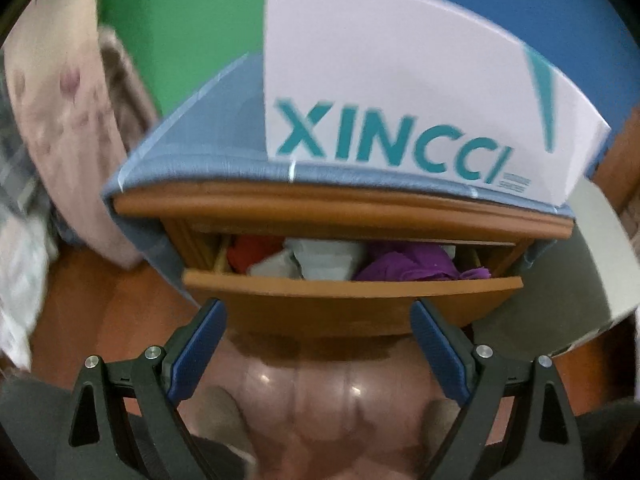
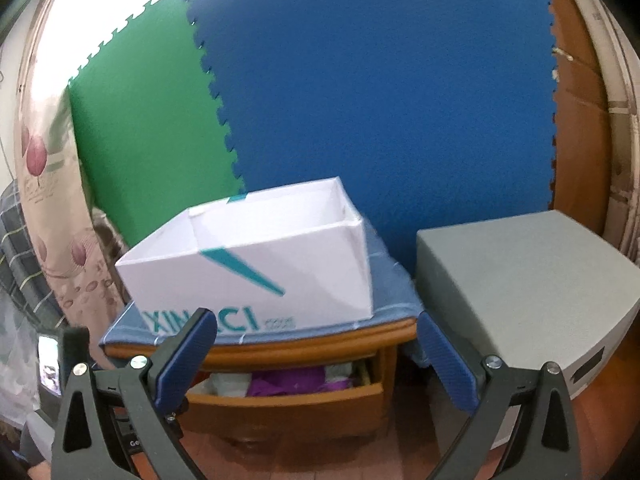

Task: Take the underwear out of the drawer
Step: 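Lower the left tool into the drawer toward the purple bra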

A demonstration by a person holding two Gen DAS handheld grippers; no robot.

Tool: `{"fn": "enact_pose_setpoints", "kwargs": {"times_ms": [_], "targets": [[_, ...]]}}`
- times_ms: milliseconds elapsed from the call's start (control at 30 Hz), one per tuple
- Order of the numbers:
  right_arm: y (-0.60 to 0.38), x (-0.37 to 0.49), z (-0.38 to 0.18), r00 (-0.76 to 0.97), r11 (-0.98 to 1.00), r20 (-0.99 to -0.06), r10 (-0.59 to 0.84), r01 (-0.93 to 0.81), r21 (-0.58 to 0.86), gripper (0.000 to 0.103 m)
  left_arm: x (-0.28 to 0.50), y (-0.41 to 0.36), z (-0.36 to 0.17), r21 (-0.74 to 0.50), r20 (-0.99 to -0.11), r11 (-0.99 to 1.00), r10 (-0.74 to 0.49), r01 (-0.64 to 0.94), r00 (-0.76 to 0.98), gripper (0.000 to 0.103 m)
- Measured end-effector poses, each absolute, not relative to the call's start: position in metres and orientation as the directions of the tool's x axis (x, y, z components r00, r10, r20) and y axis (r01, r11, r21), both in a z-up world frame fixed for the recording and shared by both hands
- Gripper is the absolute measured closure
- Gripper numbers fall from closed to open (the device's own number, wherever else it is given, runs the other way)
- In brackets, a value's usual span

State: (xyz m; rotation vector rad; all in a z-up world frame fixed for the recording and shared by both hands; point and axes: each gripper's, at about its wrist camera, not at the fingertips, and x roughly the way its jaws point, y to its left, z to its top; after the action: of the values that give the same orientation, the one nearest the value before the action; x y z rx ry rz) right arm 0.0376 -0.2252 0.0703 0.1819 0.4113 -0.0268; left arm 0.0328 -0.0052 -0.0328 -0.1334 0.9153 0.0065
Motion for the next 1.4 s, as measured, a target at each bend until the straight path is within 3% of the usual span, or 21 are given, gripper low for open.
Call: {"fn": "enact_pose_setpoints", "kwargs": {"times_ms": [167, 300, 433, 567, 667, 900, 1400], "targets": [[-0.241, 0.041, 0.071, 0.911, 0.973, -0.411, 0.022, 0.074, 0.217, 0.0, 0.054, 0.009, -0.056, -0.219, -0.83, 0.962, -0.095, -0.165, 0.549, 0.014], [-0.245, 0.041, 0.071, 0.912, 0.97, -0.408, 0.037, 0.066, 0.234, 0.0, 0.069, 0.014, -0.071, -0.284, -0.837, 0.933, -0.129, -0.221, 0.532, 0.025], [-0.248, 0.042, 0.07, 0.91, 0.968, -0.412, 0.05, 0.058, 0.246, 0.0, 0.083, 0.014, -0.084, -0.303, -0.853, 0.916, -0.137, -0.262, 0.504, 0.027], [-0.247, 0.043, 0.069, 0.906, 0.965, -0.417, 0.065, 0.05, 0.259, 0.0, 0.093, 0.021, -0.104, -0.372, -0.863, 0.871, -0.198, -0.32, 0.465, 0.045], [-0.247, 0.042, 0.07, 0.907, 0.964, -0.416, 0.069, 0.047, 0.262, 0.0, 0.098, 0.03, -0.119, -0.416, -0.864, 0.828, -0.231, -0.377, 0.447, 0.049], [-0.245, 0.044, 0.068, 0.902, 0.964, -0.425, 0.082, 0.037, 0.265, 0.0, 0.097, 0.052, -0.143, -0.545, -0.823, 0.669, -0.31, -0.506, 0.476, 0.046], [-0.244, 0.049, 0.063, 0.889, 0.96, -0.447, 0.102, 0.03, 0.278, 0.0, 0.081, 0.046, -0.145, -0.515, -0.842, 0.677, -0.282, -0.526, 0.46, 0.045]]}}
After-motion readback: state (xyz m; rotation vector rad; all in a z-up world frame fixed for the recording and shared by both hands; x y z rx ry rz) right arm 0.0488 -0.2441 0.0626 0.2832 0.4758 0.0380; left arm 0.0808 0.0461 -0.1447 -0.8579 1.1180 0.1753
